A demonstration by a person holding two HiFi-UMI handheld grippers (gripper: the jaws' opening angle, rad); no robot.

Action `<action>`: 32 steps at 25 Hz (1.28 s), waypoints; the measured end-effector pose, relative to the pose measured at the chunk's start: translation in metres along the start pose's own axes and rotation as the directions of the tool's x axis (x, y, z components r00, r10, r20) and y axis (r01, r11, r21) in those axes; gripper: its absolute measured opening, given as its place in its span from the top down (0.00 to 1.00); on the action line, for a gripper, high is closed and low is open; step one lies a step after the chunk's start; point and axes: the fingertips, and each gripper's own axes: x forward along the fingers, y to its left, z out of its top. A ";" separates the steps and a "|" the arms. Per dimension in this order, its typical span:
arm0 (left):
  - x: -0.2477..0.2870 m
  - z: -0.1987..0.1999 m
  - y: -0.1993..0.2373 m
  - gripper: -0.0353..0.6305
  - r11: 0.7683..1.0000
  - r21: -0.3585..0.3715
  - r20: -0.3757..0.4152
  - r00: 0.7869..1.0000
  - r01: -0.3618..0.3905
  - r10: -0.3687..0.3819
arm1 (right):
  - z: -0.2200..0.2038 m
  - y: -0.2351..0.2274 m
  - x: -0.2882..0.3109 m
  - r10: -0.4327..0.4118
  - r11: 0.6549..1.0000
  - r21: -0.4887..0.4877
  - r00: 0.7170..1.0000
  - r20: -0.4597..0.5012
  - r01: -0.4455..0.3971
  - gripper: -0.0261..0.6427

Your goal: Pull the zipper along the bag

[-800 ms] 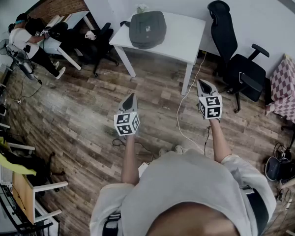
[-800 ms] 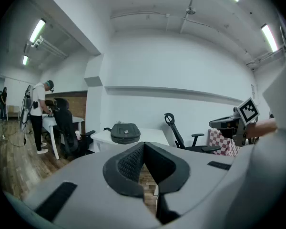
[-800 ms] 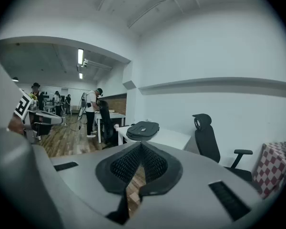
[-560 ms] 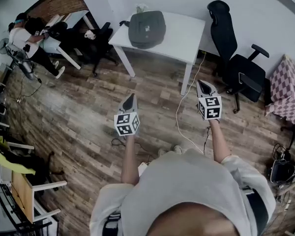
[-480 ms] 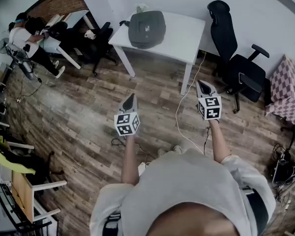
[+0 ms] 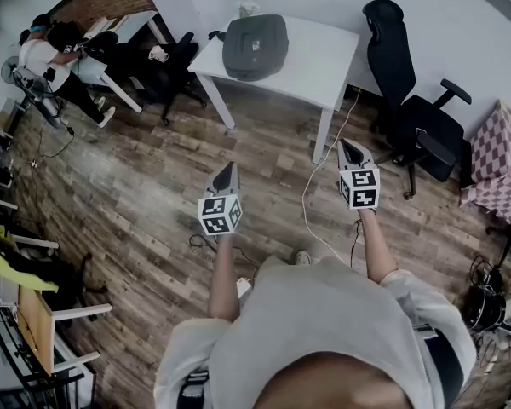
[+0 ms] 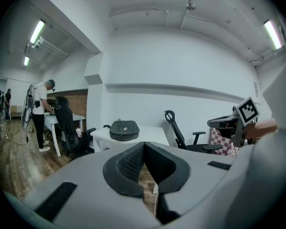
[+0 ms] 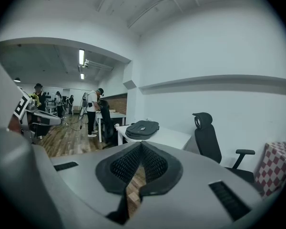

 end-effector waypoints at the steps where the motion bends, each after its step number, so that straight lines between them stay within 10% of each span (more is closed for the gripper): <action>1: 0.001 -0.003 -0.002 0.91 1.000 -0.002 -0.004 1.000 -0.002 0.002 | -0.002 -0.001 0.001 0.002 1.000 -0.003 1.000 -0.005 -0.002 0.94; 32: 0.276 0.055 0.136 0.91 0.990 -0.013 -0.035 0.990 0.138 -0.139 | 0.047 -0.035 0.266 -0.046 0.999 -0.025 0.995 -0.086 0.044 0.94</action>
